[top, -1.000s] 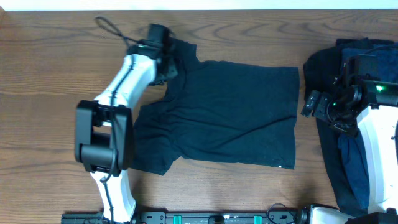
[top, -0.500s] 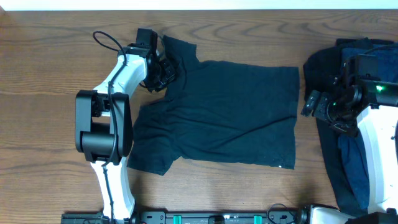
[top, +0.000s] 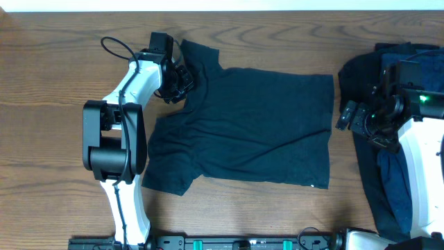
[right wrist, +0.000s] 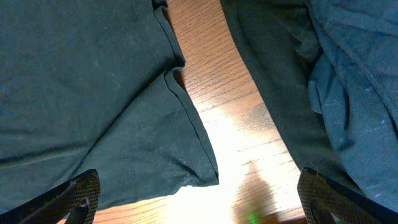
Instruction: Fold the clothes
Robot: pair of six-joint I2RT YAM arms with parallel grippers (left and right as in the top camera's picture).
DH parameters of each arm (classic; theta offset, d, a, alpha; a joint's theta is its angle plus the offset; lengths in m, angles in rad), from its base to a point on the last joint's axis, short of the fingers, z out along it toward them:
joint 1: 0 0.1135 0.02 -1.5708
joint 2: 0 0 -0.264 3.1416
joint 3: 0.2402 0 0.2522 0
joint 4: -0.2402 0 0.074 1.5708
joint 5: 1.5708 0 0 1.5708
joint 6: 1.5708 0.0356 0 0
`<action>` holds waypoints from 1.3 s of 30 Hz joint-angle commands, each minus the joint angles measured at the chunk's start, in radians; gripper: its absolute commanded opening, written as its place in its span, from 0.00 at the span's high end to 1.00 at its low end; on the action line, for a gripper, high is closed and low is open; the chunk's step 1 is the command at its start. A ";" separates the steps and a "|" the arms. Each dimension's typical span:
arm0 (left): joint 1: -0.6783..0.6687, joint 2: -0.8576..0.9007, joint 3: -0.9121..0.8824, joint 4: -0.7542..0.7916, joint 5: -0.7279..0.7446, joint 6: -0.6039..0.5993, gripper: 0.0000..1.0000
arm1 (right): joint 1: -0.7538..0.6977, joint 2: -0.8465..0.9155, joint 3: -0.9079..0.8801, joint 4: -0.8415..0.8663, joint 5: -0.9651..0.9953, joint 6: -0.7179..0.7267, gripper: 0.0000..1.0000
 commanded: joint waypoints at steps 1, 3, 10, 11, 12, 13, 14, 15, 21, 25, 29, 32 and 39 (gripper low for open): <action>0.004 0.003 -0.007 -0.003 0.006 -0.008 0.60 | -0.007 -0.001 0.005 -0.001 0.014 -0.011 0.01; 0.004 0.003 -0.008 -0.003 0.006 -0.021 0.60 | -0.007 -0.001 0.005 -0.001 0.014 -0.011 0.01; 0.004 0.003 -0.009 0.012 0.005 -0.029 0.75 | -0.007 -0.001 0.005 -0.001 0.014 -0.011 0.01; 0.004 0.003 -0.009 0.016 0.005 -0.029 0.77 | -0.007 -0.001 0.005 -0.001 0.014 -0.011 0.01; 0.004 0.003 -0.009 0.019 0.005 -0.029 0.78 | -0.007 -0.001 0.005 -0.001 0.014 -0.011 0.01; 0.004 0.003 -0.009 0.023 0.005 -0.028 0.80 | -0.007 -0.001 0.005 -0.001 0.014 -0.011 0.01; 0.004 0.003 -0.009 0.029 0.005 -0.028 0.81 | -0.007 -0.001 0.005 -0.001 0.014 -0.011 0.01; 0.004 0.003 -0.009 0.035 0.005 -0.028 0.81 | -0.007 -0.001 0.005 -0.001 0.014 -0.011 0.01; 0.012 -0.024 0.003 0.072 -0.005 0.032 0.89 | -0.007 -0.001 0.005 -0.001 0.014 -0.011 0.01; 0.013 -0.055 0.012 0.068 -0.075 0.110 0.89 | -0.007 -0.001 0.005 -0.001 0.014 -0.011 0.01; 0.013 -0.061 0.012 0.047 -0.180 0.169 0.90 | -0.007 -0.001 0.005 -0.001 0.014 -0.011 0.01; 0.013 -0.061 0.012 0.043 -0.272 0.210 0.89 | -0.007 -0.001 0.005 -0.001 0.014 -0.011 0.01; 0.034 -0.061 0.013 0.100 -0.342 0.327 0.90 | -0.007 -0.001 0.005 -0.001 0.014 -0.011 0.01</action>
